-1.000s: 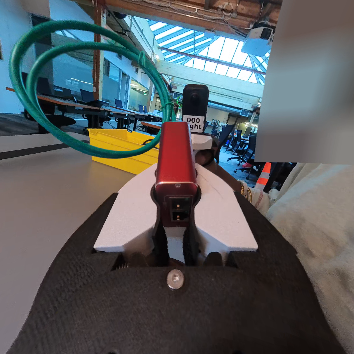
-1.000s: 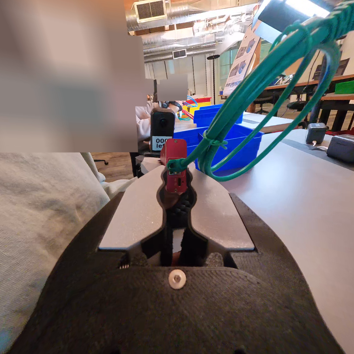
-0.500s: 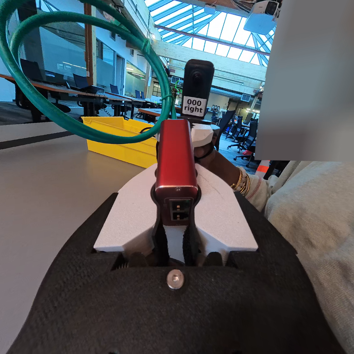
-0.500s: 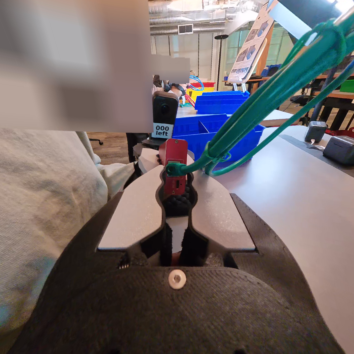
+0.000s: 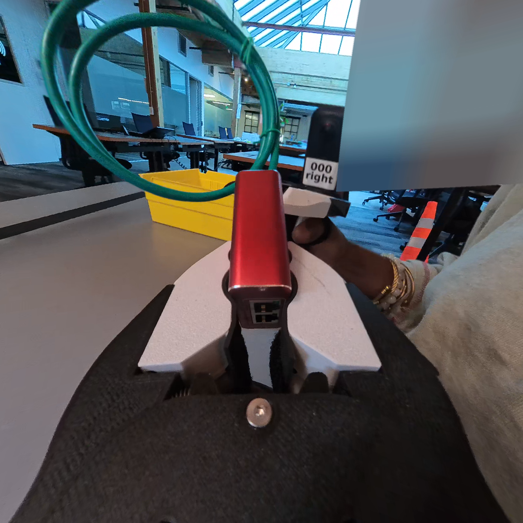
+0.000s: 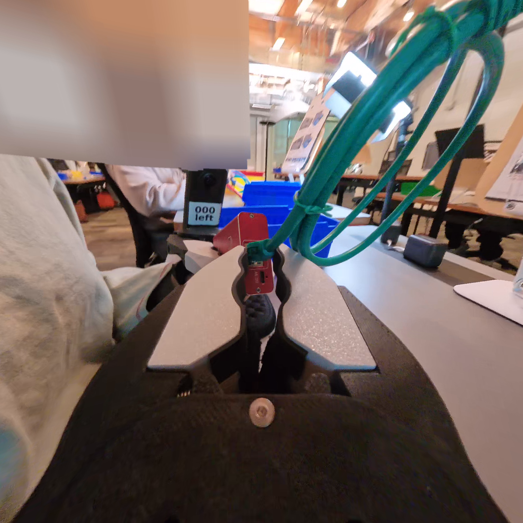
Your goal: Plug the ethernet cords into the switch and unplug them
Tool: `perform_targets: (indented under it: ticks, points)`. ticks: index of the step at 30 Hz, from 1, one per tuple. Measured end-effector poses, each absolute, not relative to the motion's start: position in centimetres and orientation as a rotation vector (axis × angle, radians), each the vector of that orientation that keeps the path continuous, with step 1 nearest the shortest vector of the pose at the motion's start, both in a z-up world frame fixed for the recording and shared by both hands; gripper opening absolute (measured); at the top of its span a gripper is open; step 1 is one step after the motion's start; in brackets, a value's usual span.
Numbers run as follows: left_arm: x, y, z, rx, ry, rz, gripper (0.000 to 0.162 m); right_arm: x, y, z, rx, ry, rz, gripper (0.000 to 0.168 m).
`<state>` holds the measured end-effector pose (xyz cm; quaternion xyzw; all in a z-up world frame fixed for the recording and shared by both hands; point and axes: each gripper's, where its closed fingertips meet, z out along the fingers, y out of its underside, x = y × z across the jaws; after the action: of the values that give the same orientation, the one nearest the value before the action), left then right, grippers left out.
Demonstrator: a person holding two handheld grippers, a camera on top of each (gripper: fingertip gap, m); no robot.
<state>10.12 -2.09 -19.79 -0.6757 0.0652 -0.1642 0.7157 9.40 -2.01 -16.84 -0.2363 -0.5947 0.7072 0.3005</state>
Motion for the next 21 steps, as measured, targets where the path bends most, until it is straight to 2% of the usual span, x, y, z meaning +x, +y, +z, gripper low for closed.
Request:
perform_targets:
  ticks: [13, 18, 21]
  points:
    - [10.2, -3.2, -17.4, -1.324, 0.044, -0.731, 0.029, 9.5, -2.9, -14.7, -0.595, -1.342, 1.907, 0.015]
    - [10.2, -3.0, -17.4, -1.353, 0.116, -0.508, 0.029, 9.7, -2.5, -15.0, -0.625, -1.334, 1.938, 0.015]
    - [10.2, -3.7, -17.0, -1.302, 0.099, -0.624, 0.028, 10.2, -1.8, -13.9, -0.615, -1.242, 1.952, 0.013]
